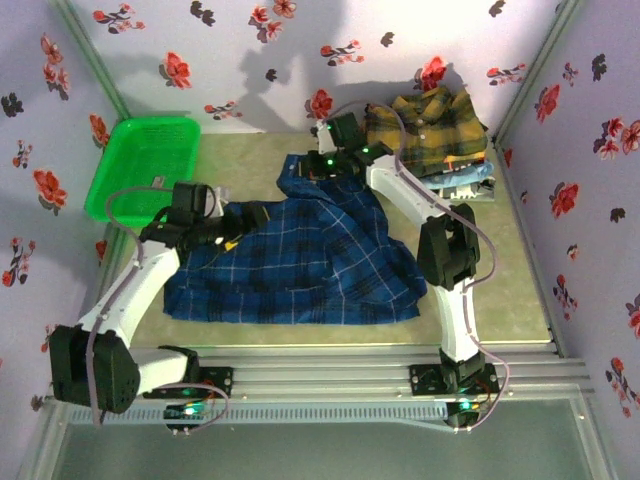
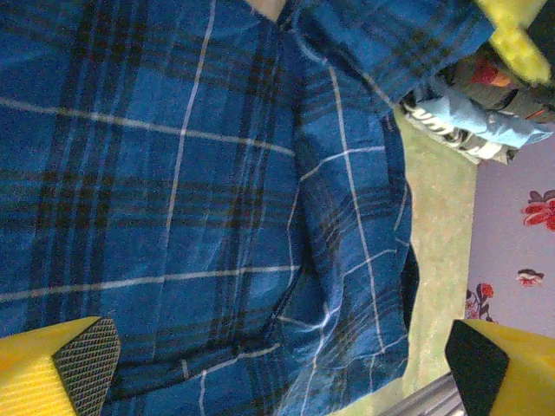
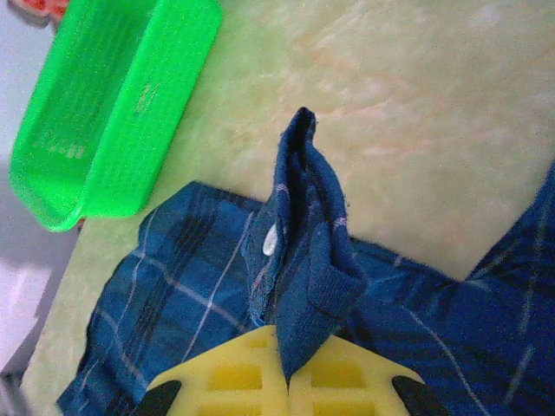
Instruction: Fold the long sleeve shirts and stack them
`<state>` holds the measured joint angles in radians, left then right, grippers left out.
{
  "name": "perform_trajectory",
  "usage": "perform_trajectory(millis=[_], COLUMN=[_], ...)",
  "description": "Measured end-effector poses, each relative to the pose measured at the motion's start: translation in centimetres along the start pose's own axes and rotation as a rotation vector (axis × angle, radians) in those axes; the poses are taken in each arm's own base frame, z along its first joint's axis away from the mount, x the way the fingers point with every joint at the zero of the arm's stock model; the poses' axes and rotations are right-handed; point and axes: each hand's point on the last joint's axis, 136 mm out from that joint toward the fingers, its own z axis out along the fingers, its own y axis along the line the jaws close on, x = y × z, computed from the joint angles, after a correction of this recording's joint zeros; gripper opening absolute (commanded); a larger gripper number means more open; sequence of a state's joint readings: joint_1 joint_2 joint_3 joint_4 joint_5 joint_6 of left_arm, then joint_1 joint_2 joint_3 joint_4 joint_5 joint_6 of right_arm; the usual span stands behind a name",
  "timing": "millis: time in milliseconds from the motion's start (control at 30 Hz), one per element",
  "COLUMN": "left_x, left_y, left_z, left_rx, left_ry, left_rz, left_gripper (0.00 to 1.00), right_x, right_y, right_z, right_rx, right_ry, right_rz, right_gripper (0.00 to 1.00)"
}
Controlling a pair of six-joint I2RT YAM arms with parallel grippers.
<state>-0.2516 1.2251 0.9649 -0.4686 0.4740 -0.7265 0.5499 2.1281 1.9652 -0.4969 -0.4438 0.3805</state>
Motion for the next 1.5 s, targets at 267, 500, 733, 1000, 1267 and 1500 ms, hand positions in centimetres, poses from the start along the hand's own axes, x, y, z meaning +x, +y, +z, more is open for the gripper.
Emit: perform_trajectory(millis=[267,500,733,1000,1267,1500], left_x=[-1.8,-2.0,-1.9,-2.8,-1.9,0.5], left_y=[-1.8,-1.0,2.3,4.7,6.2,4.7], left_z=[-0.1,0.0,1.3,2.1,4.5,3.8], left_rx=[0.031,-0.008,-0.132,-0.189,-0.227,-0.279], left_ry=[-0.036,-0.054,-0.035,-0.029,0.113,0.250], left_rz=[0.049,0.058,0.061,0.051,0.157,0.418], left_gripper=[1.00,1.00,1.00,1.00,0.99,0.86], right_x=[3.7,5.7,5.9,6.0,9.1,13.3], right_y=[3.2,5.7,6.4,4.7,0.1,-4.4], right_z=[0.4,1.8,5.1,6.1,-0.2,-7.1], right_rx=[-0.062,-0.094,-0.103,0.001,0.274,0.410], right_ry=[0.133,0.192,0.218,0.210,0.195,0.185], right_rz=[-0.052,-0.084,-0.071,-0.010,0.055,0.149], right_gripper=[0.01,0.04,0.26,0.65,0.69,0.75])
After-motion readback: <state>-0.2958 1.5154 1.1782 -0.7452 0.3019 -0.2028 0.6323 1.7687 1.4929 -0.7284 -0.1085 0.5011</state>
